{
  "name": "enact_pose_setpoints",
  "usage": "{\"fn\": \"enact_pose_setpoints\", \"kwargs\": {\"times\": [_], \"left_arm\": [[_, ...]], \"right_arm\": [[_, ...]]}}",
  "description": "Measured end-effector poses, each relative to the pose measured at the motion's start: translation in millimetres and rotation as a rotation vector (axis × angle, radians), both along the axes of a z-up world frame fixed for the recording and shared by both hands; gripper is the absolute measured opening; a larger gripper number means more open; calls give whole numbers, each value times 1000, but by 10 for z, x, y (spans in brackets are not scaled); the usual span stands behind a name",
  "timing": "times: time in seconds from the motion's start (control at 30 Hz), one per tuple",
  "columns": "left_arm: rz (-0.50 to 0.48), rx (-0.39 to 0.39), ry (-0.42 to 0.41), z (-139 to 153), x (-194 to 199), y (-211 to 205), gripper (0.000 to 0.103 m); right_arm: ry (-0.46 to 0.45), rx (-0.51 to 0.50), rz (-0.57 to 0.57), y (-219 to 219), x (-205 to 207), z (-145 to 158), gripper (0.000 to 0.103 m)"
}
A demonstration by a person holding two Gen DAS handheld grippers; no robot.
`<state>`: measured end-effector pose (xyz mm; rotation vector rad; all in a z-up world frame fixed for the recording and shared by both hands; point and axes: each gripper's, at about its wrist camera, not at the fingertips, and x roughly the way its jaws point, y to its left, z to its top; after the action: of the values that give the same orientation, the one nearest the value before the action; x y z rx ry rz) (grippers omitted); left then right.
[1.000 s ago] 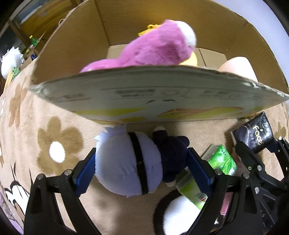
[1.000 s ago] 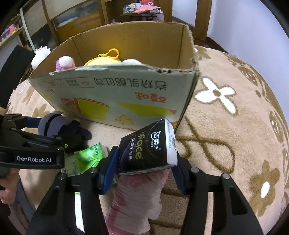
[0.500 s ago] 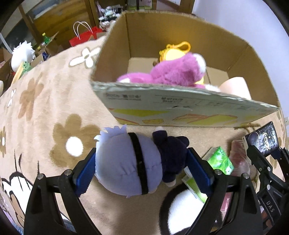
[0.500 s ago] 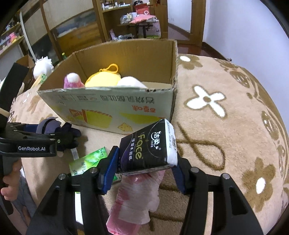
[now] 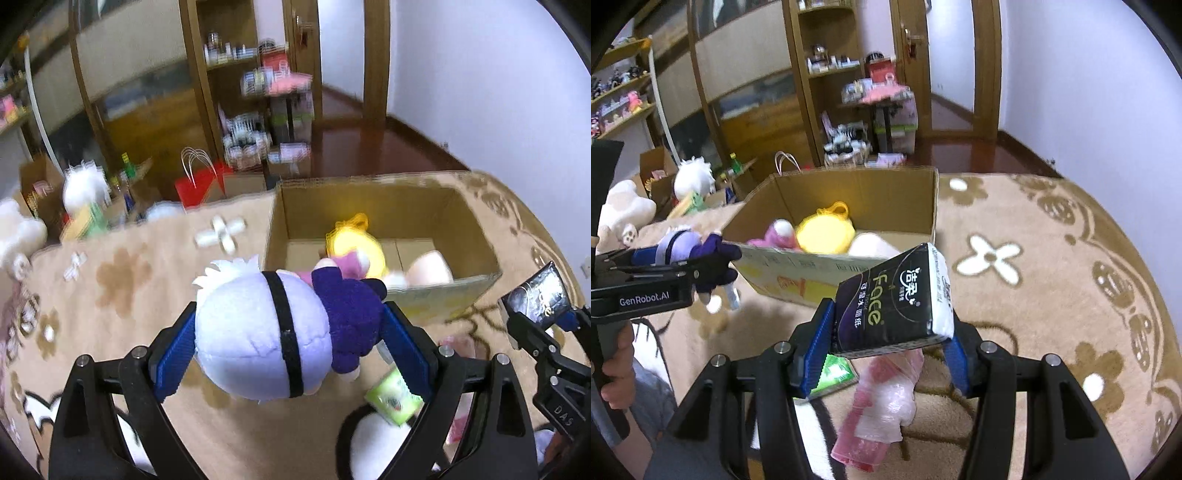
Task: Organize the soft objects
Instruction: 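Lift and carry the plush and Face tissue pack over the box with both tools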
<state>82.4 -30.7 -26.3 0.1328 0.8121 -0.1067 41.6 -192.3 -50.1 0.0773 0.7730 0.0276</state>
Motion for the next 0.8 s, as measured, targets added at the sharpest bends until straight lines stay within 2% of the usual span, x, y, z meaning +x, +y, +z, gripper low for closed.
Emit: {"fn": "enact_pose_setpoints", "kwargs": {"times": [0.17, 0.33, 0.4, 0.5, 0.8], "left_arm": [[-37, 19, -158, 231, -93, -6, 93], [-56, -18, -240, 434, -103, -18, 93], [-57, 1, -263, 495, -71, -31, 93], [-52, 25, -276, 522, 35, -61, 93], [-55, -24, -251, 434, 405, -30, 93]], "right_arm": [[-63, 21, -8, -11, -45, 192, 58], [-129, 33, -8, -20, -29, 379, 58], [-143, 36, -7, -21, -1, 410, 58], [-163, 27, -7, -16, 60, 440, 58], [-185, 30, -2, -33, 279, 393, 58]]}}
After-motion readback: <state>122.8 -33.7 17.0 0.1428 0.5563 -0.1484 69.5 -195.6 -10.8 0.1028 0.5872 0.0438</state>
